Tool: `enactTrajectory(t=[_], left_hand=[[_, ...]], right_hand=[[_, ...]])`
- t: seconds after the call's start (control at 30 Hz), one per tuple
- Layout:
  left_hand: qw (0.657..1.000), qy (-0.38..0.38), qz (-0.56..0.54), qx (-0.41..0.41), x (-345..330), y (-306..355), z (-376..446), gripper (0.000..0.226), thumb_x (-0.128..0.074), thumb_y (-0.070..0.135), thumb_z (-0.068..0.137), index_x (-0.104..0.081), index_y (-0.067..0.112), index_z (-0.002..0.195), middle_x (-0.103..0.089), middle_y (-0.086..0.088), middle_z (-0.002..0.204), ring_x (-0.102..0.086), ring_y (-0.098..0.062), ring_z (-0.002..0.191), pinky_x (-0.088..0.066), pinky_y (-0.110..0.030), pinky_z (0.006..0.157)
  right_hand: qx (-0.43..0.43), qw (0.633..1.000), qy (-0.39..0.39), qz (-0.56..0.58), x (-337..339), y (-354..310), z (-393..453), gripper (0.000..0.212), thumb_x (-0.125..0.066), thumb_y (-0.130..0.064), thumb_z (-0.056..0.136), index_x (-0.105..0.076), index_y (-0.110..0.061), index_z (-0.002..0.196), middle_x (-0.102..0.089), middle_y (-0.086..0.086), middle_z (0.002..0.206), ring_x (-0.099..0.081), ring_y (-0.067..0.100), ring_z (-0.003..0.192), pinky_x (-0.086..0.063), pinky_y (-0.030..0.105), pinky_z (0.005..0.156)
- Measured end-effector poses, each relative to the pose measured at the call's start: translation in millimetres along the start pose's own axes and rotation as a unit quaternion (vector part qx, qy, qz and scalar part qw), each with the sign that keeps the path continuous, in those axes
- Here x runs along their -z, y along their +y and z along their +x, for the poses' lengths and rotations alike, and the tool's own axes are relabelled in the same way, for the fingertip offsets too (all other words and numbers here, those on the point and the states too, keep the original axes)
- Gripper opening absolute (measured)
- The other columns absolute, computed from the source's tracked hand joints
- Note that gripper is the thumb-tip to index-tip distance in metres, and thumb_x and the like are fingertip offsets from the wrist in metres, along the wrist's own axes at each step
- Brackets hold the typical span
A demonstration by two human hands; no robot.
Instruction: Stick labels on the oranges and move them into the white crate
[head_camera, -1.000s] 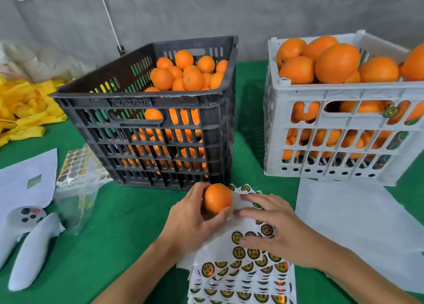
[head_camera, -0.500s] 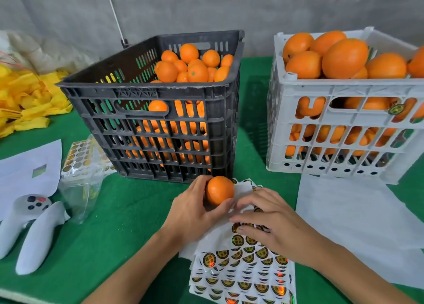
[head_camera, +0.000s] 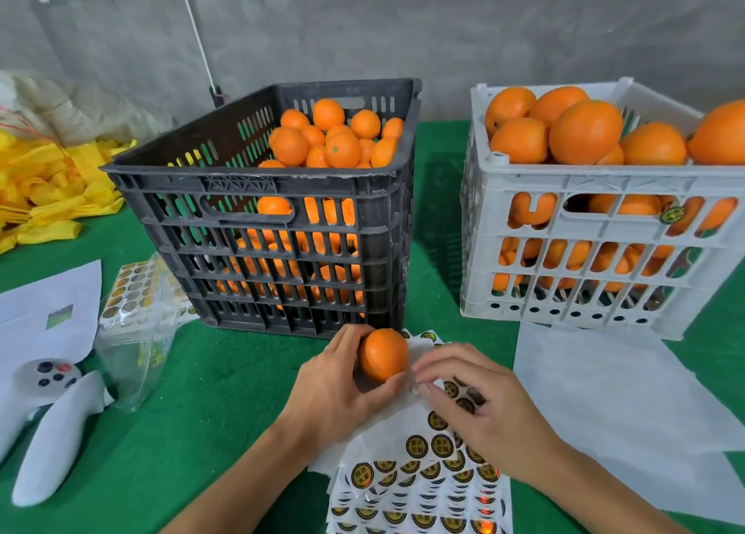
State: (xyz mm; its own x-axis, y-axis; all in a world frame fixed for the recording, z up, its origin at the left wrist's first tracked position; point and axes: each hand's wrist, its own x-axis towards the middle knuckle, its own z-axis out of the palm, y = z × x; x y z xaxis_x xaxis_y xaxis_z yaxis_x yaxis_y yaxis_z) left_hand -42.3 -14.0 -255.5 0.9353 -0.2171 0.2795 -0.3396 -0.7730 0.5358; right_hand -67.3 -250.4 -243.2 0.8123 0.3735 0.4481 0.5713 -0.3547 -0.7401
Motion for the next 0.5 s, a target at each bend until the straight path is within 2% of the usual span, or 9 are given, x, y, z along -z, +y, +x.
enactTrajectory(t=[0.07, 0.17, 0.37, 0.5], left_hand=[[1.0, 0.005, 0.008, -0.013, 2, 2, 0, 0.066, -0.057, 0.088, 0.078, -0.04, 0.048, 0.127, -0.053, 0.027, 0.117, -0.063, -0.004, 0.088, -0.056, -0.024, 0.076], [0.999, 0.009, 0.027, -0.032, 5, 5, 0, 0.069, -0.062, 0.085, 0.078, -0.045, 0.043, 0.129, -0.056, 0.024, 0.119, -0.065, -0.004, 0.09, -0.06, -0.031, 0.078], [0.997, 0.018, 0.037, -0.063, 9, 12, -1, 0.07, -0.064, 0.082, 0.079, -0.052, 0.035, 0.129, -0.059, 0.021, 0.117, -0.067, -0.006, 0.089, -0.062, -0.033, 0.074], [0.996, 0.042, 0.038, -0.065, 16, 17, -1, 0.076, -0.064, 0.082, 0.08, -0.057, 0.029, 0.132, -0.059, 0.018, 0.117, -0.065, -0.005, 0.087, -0.061, -0.03, 0.074]], right_hand=[[-0.051, 0.997, 0.046, 0.046, -3, -5, 6, 0.017, -0.064, -0.027, 0.1, -0.076, -0.031, 0.112, -0.066, -0.01, 0.124, -0.06, 0.017, 0.124, -0.044, 0.019, 0.103], [-0.087, 0.993, 0.062, 0.044, -10, -6, 10, 0.024, -0.062, -0.025, 0.1, -0.075, -0.03, 0.121, -0.062, -0.013, 0.129, -0.056, 0.014, 0.128, -0.043, 0.019, 0.105], [-0.118, 0.991, 0.034, -0.052, -16, -5, 8, 0.035, -0.059, -0.033, 0.102, -0.063, -0.033, 0.137, -0.049, -0.027, 0.14, -0.044, 0.0, 0.137, -0.04, 0.028, 0.114], [-0.106, 0.982, 0.017, -0.153, -13, -20, 12, 0.045, -0.046, -0.045, 0.105, -0.047, -0.039, 0.15, -0.026, -0.034, 0.157, -0.023, -0.011, 0.145, -0.029, 0.029, 0.121]])
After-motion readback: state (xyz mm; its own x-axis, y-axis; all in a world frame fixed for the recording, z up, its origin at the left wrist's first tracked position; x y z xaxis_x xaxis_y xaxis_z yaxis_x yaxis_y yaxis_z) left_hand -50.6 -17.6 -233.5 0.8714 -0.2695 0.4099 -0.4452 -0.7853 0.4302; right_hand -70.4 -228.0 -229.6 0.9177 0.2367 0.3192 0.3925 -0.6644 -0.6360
